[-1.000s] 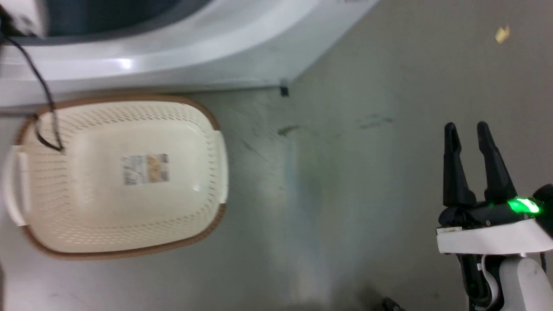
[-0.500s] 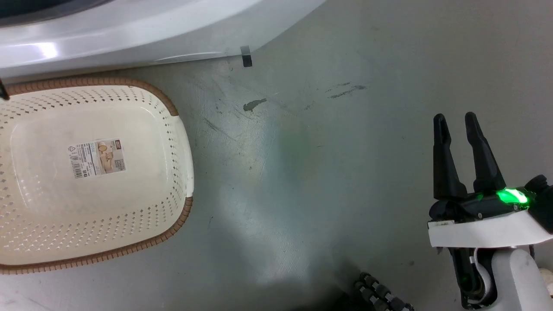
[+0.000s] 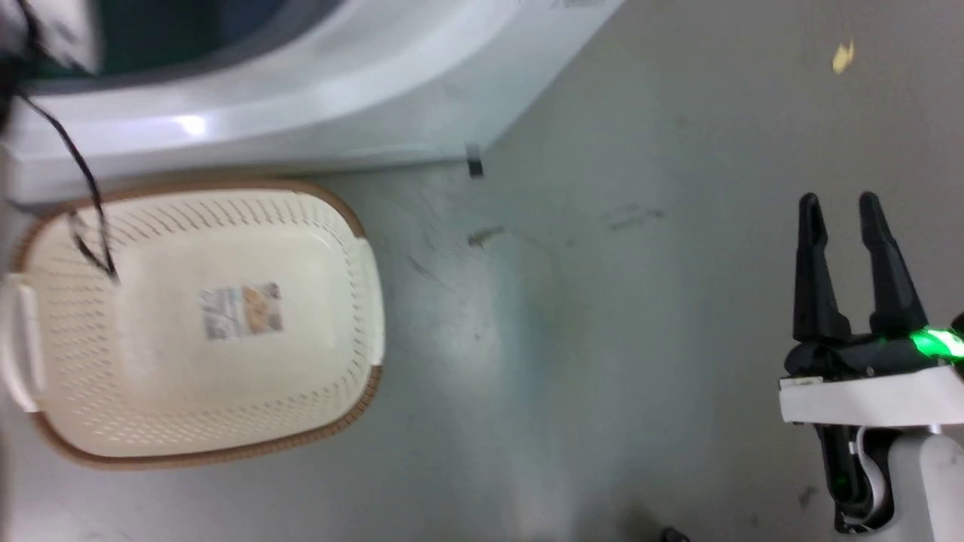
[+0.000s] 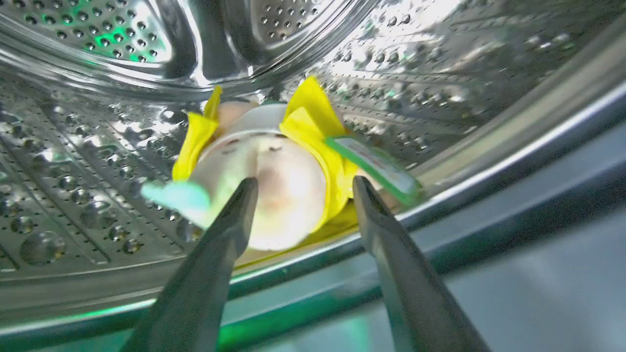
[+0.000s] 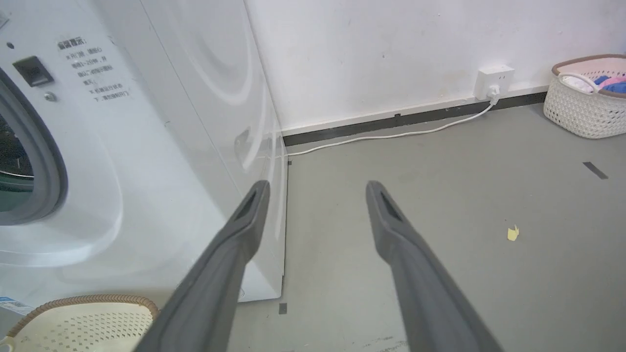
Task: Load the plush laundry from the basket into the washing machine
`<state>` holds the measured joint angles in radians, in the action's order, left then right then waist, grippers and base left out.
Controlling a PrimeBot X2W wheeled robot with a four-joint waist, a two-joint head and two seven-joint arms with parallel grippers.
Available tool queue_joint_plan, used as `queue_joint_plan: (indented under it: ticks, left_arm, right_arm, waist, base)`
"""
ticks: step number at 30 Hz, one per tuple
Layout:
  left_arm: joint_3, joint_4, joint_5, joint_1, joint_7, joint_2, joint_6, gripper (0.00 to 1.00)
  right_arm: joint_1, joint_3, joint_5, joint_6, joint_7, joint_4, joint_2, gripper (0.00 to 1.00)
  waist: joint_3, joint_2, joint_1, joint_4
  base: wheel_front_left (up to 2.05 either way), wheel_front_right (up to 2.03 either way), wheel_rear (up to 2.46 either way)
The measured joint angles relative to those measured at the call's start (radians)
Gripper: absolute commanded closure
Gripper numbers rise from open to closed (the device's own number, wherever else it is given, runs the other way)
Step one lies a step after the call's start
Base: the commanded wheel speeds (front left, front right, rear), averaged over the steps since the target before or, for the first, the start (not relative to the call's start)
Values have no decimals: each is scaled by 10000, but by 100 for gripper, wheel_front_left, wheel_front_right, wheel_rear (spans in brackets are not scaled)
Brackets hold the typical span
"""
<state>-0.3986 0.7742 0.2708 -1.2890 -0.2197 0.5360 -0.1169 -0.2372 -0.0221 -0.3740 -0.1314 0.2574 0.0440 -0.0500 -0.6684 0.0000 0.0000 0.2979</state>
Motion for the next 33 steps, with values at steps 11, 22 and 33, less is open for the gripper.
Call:
queue_joint_plan:
  ticks: [11,22,33]
  left_arm:
    - [265,-905,790,3909,4316,-1463,838,0]
    - [1465,-5244,991,8970,4761,-2476,2071,0]
    - [1848,-7120,-428,12568,4761,-3120,2748,0]
  right_arm:
    - [778,-460,1108,0,-2,-13,0,0]
    - [2030,-487,1459,0,0,-111,0,0]
    - [2744,65,1981,0,0,-324,2,0]
  waist:
    - [2492,0,-3,-991]
    - [4842,0,-5,-2041]
    - [5948,0,-2,-2474]
  base:
    - [0,0,0]
    - [0,0,0]
    - [0,0,0]
